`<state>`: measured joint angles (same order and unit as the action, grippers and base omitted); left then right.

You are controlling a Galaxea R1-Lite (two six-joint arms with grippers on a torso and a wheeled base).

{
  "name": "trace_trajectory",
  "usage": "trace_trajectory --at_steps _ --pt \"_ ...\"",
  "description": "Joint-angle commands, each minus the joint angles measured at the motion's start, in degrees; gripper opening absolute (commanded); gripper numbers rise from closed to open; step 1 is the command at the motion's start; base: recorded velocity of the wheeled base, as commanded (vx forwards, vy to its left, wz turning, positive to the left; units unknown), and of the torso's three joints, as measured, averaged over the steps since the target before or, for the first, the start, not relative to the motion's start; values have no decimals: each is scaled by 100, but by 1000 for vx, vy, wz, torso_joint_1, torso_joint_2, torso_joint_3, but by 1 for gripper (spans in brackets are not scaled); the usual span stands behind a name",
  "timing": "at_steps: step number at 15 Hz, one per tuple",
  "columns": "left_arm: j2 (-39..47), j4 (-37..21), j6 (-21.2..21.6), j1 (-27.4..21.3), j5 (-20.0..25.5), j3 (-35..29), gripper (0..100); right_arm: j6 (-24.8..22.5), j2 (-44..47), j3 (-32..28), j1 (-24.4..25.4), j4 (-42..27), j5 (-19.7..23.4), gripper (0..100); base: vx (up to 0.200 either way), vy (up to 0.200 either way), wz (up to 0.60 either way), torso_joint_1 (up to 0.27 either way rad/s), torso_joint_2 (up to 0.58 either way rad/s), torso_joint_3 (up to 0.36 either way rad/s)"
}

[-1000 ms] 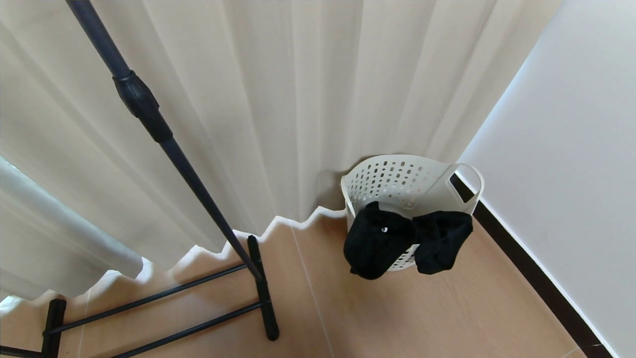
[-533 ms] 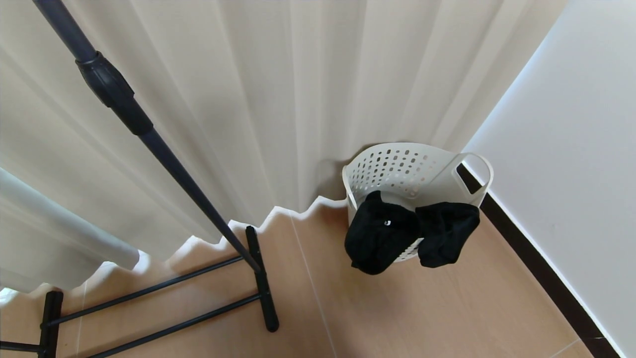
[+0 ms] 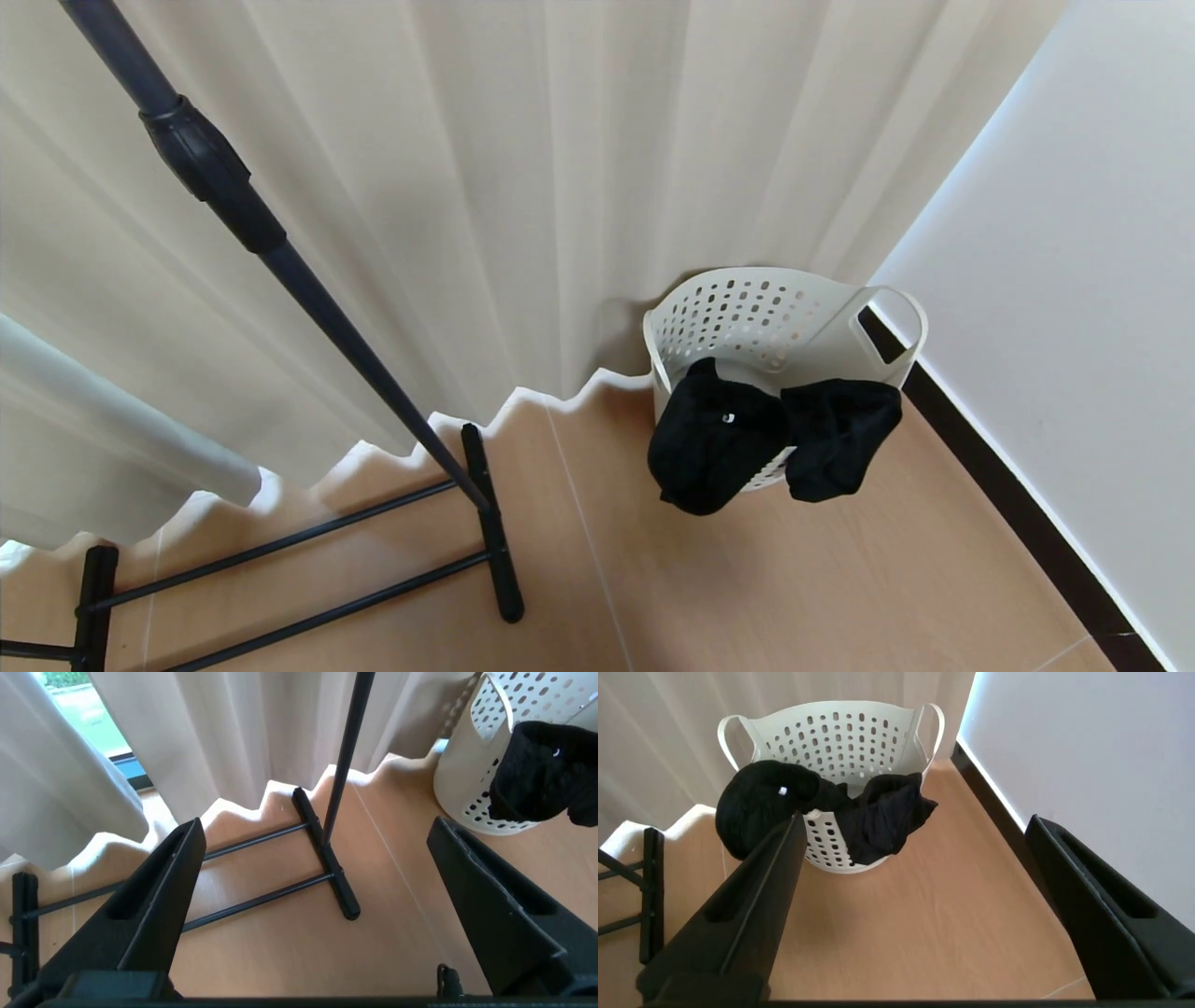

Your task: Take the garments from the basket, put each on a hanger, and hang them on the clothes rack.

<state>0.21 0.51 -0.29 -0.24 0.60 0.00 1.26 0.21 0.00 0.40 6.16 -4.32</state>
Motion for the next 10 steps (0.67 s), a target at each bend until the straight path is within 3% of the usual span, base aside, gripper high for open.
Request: trace_trajectory --at_steps 1,8,10 --pt "6 2 3 -2 2 0 100 6 -3 0 4 8 1 100 0 0 0 0 0 0" --pt "6 2 12 -2 11 0 100 -46 -3 0 4 0 10 100 0 0 0 5 3 -124" --pt "6 2 3 -2 -7 0 100 -345 23 0 4 -71 256 100 0 0 0 2 7 -178"
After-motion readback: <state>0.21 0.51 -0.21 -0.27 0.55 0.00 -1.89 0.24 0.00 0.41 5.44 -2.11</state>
